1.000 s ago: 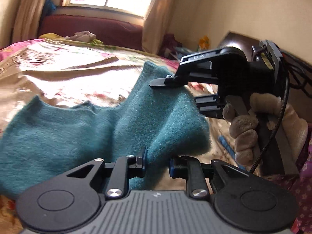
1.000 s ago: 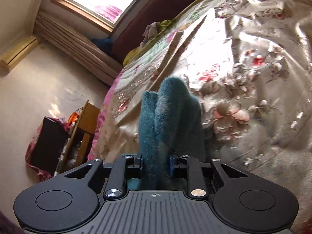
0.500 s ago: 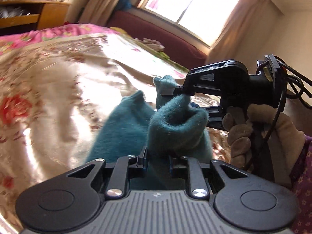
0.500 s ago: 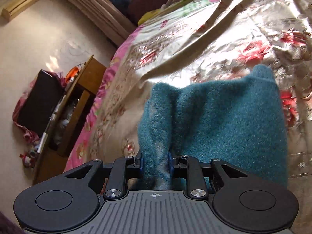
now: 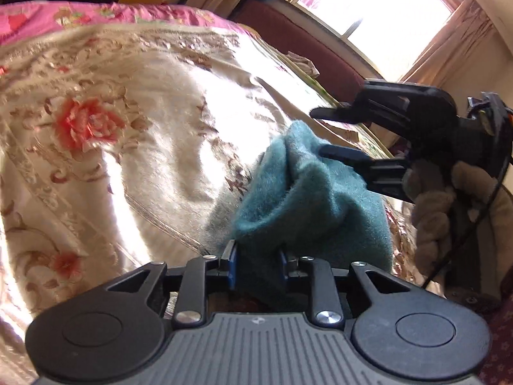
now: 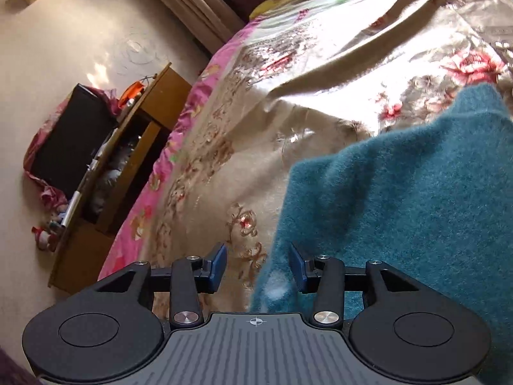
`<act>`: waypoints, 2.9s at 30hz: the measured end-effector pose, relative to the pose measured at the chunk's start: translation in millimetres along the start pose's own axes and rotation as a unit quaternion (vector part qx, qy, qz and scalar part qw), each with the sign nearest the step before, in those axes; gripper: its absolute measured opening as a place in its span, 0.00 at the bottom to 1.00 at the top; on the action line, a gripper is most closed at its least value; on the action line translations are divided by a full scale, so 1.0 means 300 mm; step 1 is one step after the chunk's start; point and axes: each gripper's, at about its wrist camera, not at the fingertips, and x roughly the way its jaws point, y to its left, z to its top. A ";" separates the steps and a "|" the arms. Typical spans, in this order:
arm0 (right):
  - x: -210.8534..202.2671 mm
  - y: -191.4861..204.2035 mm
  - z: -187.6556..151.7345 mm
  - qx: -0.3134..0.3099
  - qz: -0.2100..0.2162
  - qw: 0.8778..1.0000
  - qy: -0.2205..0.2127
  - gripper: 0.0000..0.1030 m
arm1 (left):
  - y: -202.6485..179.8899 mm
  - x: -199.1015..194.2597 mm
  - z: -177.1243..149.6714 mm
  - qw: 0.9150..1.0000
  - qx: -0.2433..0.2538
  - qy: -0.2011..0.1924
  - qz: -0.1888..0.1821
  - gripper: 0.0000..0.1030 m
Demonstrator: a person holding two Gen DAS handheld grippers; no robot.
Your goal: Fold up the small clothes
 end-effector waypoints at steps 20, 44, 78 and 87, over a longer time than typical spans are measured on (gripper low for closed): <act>0.093 0.026 -0.124 -0.240 -0.119 0.963 0.013 0.38 | -0.115 0.140 0.067 0.987 0.134 0.021 0.089 0.30; 0.107 0.008 -0.123 -0.229 -0.119 0.966 0.007 0.38 | -0.125 0.196 0.066 0.979 0.164 0.048 0.112 0.33; 0.075 0.020 -0.113 -0.209 -0.118 0.971 0.008 0.41 | -0.084 0.188 0.087 0.986 0.132 0.061 0.085 0.38; -0.228 -0.138 -0.159 -0.151 -0.113 0.981 -0.038 0.49 | -0.114 0.124 0.139 0.987 0.147 0.032 0.062 0.38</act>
